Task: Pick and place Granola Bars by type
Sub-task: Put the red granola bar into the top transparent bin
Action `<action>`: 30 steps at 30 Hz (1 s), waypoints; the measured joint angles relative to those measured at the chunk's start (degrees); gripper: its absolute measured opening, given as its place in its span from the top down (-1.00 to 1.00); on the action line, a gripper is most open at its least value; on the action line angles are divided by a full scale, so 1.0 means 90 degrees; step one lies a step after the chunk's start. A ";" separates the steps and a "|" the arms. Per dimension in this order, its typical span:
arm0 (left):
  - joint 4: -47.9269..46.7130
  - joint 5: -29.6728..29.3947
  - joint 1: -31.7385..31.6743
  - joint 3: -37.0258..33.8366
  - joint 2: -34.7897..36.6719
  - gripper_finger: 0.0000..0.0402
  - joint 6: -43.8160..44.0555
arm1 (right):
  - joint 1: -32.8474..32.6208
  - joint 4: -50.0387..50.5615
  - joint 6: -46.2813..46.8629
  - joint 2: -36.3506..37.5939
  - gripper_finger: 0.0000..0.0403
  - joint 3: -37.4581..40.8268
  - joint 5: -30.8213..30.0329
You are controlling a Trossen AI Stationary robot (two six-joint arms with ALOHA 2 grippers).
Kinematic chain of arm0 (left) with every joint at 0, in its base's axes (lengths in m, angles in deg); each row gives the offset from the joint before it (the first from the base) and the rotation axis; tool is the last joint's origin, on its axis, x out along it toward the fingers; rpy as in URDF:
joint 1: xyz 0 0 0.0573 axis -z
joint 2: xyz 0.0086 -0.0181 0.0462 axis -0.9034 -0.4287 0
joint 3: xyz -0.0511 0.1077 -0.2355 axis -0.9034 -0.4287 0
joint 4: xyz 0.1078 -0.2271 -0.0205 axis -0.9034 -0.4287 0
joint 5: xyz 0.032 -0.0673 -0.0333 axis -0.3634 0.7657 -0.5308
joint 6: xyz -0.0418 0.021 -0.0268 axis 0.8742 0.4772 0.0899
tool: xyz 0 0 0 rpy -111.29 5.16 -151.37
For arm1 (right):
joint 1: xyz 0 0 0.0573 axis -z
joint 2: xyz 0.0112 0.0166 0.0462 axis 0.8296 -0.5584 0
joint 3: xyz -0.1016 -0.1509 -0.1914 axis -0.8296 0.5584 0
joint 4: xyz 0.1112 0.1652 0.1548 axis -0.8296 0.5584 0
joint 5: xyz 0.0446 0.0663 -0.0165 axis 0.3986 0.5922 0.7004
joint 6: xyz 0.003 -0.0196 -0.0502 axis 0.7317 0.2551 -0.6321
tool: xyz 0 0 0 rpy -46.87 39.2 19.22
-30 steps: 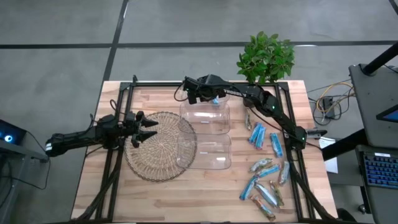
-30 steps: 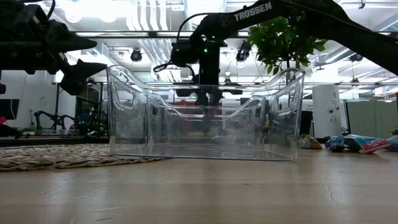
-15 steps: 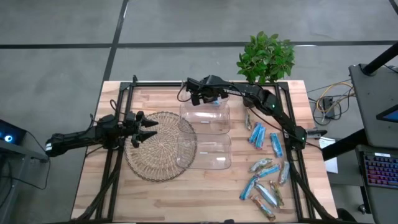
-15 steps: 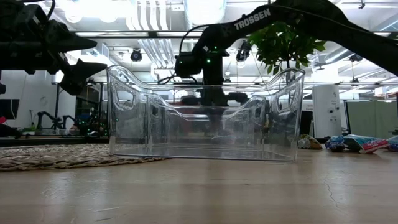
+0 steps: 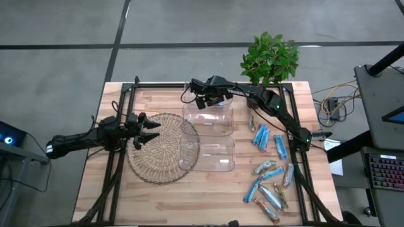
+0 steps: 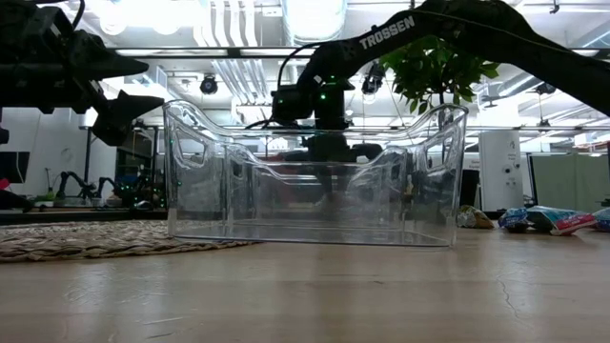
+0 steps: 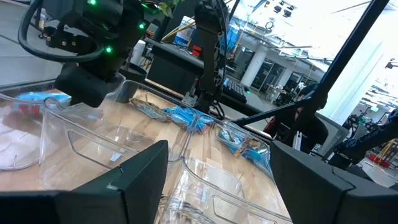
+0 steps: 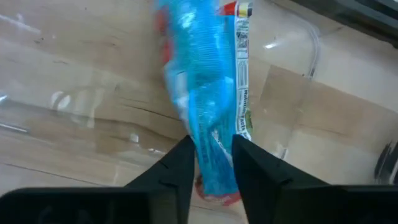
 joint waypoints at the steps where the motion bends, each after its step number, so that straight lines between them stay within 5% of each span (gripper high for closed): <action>1: 0.0000 0.0000 0.0000 -0.0001 0.0000 -0.30 0.0000 | 0.0009 0.0003 -0.0008 0.0002 0.44 0.0000 0.0003; 15: 0.0000 0.0001 -0.0001 -0.0001 0.0000 -0.30 0.0001 | 0.0086 0.0031 -0.0611 0.0405 0.01 -0.0149 -0.0049; 30: 0.0000 0.0001 0.0000 -0.0002 0.0002 -0.30 0.0002 | -0.0115 0.0270 -0.2388 0.0886 -0.02 -0.1406 0.0393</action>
